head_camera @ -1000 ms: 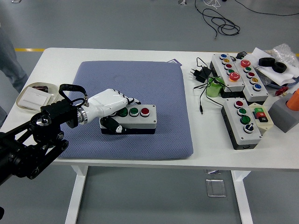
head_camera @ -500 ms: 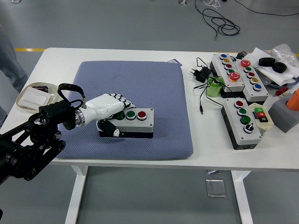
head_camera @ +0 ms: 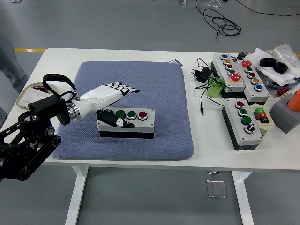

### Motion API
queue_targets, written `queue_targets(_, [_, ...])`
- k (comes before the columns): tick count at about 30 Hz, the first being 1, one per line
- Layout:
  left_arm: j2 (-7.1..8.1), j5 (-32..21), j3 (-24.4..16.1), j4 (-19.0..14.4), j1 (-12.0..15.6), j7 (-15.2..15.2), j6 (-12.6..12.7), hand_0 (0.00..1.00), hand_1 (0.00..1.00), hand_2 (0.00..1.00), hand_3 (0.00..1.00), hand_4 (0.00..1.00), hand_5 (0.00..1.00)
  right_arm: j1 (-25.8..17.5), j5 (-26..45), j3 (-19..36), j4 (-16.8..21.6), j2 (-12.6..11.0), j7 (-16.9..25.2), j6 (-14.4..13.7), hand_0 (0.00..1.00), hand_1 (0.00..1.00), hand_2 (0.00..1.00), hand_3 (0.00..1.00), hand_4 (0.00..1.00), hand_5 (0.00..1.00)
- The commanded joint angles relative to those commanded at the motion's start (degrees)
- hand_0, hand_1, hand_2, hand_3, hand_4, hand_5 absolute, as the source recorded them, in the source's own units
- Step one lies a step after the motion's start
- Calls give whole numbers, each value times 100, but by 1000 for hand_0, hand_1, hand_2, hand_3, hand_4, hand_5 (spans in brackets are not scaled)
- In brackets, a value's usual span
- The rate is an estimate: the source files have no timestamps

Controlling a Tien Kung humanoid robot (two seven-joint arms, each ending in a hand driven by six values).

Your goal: Pick up the button,place it on the desk,press the button,press the button

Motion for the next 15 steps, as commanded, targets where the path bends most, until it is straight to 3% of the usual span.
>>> queue_targets(1, [14,158,-93,-189,43,164,73,998,998,998,998,998,682,1,2,-2,0,-2,1,1,631,496,620,563,304,227])
queue_targets(2, [22,247,-130,-306,65,259,118,647,733,866,998,998,760,1,0,-1,0,-3,1,1,631,495,620,563,304,225])
queue_targets(7, [102,630,-200,-1056,183,881,653,647,733,866,998,998,760,-3,-18,11,0,-1,0,6,631,495,620,563,304,225])
queue_targets(8, [116,630,-187,-1153,190,957,736,132,227,266,856,964,976,-3,-22,12,0,-1,-1,7,630,495,620,563,304,225])
queue_targets(10, [142,535,-147,-1360,200,1096,926,132,227,266,856,964,976,-2,-29,17,0,1,-4,9,630,495,620,563,304,225])
queue_targets(13, [179,235,-74,-1572,217,1198,982,132,227,266,856,964,976,1,-31,14,0,1,-6,11,630,495,620,563,304,225])
queue_targets(14, [186,149,-62,-1603,222,1212,969,40,22,66,680,836,998,1,-32,13,0,1,-6,11,630,495,620,563,303,225])
queue_targets(15, [199,-25,-56,-1650,241,1194,852,40,22,66,680,836,998,1,-26,10,0,2,-6,9,630,495,620,563,303,225])
